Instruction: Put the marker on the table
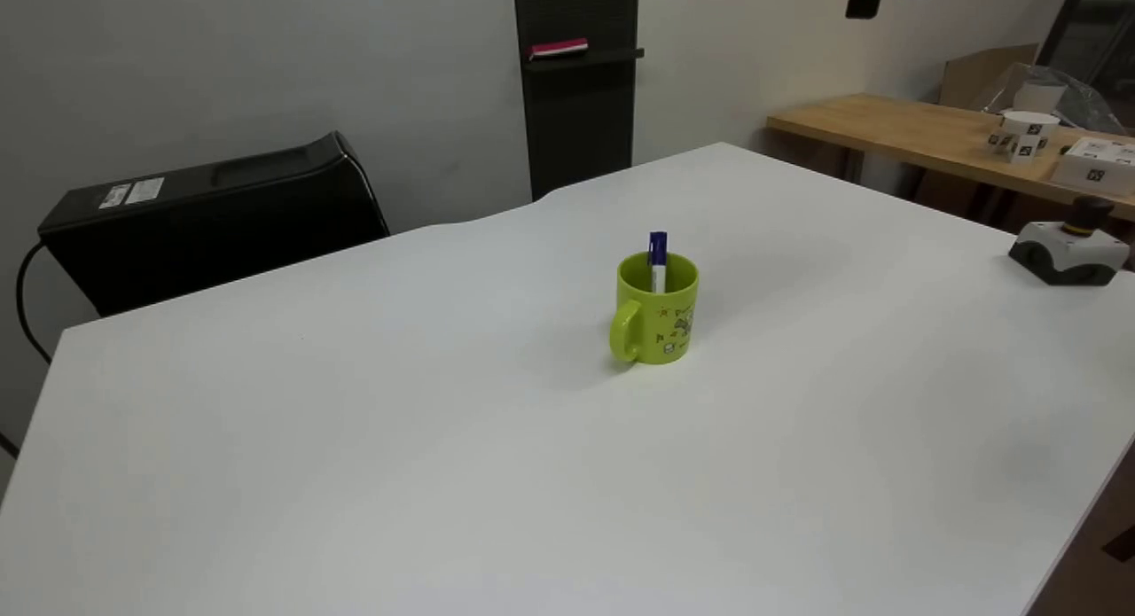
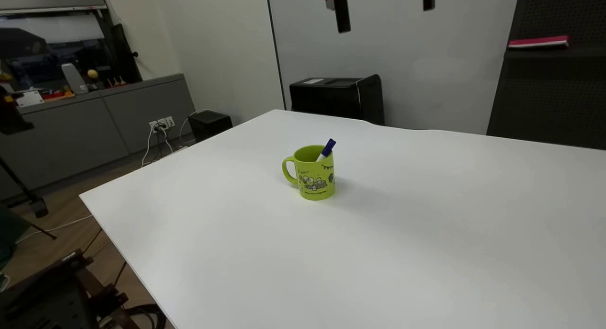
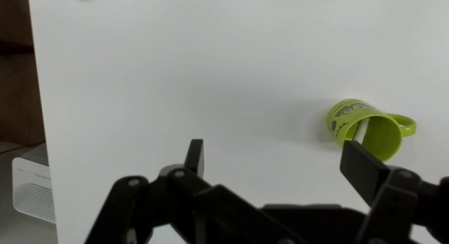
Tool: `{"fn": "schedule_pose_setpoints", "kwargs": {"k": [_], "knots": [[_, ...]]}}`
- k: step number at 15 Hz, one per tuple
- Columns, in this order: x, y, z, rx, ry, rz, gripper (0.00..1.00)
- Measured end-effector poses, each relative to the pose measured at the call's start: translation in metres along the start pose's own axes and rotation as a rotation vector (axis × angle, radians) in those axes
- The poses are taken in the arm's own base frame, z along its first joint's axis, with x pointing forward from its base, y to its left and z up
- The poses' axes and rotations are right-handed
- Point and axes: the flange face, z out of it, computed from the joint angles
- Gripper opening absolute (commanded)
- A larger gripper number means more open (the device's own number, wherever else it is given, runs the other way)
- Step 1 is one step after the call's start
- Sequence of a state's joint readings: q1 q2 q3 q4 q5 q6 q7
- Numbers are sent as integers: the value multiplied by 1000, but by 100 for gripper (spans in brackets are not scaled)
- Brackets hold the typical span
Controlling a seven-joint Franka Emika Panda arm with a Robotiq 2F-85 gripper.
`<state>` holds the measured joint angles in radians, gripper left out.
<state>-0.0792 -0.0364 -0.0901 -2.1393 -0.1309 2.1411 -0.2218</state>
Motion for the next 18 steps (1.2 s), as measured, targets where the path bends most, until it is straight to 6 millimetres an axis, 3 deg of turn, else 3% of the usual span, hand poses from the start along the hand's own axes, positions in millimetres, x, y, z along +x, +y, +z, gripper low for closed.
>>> {"fn": "schedule_pose_setpoints", "kwargs": {"k": [4,8,14,18], "knots": [[17,-29,7,94,21,-66,100],[36,-44,4,173,62,-119,100],[67,-46,20,192,77,-181,100],[71,-45,21,190,80,-189,100]]}}
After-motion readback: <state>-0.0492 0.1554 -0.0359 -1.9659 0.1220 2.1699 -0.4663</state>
